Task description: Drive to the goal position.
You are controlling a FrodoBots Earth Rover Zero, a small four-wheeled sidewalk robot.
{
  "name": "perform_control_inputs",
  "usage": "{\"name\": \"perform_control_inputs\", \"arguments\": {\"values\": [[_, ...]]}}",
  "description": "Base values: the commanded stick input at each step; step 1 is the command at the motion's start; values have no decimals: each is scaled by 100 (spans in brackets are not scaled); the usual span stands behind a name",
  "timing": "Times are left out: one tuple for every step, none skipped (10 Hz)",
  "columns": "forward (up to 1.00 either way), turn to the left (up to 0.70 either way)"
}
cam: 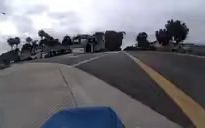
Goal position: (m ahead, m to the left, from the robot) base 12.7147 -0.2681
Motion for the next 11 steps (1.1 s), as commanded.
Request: {"name": "perform_control_inputs", "arguments": {"values": [[100,-13],[100,-27],[100,-27],[100,-27],[100,-27],[100,-27],[100,-27],[100,-27],[100,-15],[100,0],[100,0]]}}
